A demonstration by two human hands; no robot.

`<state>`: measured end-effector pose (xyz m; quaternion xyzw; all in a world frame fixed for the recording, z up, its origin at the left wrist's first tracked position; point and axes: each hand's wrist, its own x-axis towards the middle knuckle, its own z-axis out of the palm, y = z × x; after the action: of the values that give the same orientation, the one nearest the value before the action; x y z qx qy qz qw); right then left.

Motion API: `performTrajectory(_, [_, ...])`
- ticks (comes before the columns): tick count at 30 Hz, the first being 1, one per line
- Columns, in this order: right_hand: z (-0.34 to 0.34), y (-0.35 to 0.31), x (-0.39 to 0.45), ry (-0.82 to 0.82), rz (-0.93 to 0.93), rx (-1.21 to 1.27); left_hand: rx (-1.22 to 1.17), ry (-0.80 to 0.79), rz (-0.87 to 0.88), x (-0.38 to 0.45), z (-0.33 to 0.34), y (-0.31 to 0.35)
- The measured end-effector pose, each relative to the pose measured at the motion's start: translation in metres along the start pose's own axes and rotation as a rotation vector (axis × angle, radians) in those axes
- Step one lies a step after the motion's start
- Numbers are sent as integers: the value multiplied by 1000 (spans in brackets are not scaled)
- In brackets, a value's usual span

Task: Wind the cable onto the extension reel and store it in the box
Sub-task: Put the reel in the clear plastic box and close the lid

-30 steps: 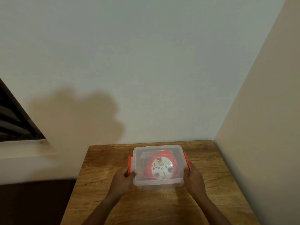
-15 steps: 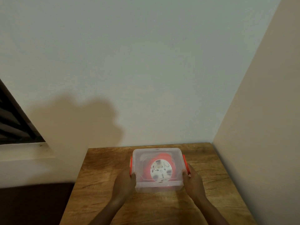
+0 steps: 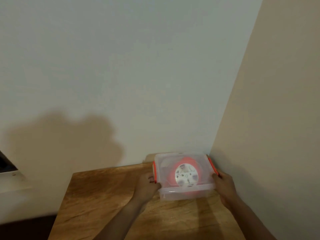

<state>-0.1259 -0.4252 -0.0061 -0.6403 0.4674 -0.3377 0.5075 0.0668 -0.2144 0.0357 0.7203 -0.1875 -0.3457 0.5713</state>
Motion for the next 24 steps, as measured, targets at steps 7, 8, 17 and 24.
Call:
performTrajectory(7, [-42, 3, 68, -25, -50, -237, 67, -92, 9, 49, 51, 19])
performTrajectory(8, [-44, 6, 76, -31, -47, -248, 89, -88, 14, 55, 56, 19])
performTrajectory(17, [-41, 23, 105, -30, -39, -298, 263, -97, -1, 90, 92, -1])
performTrajectory(24, [-39, 34, 117, 34, -88, -360, 321, -96, 13, 101, 104, -11])
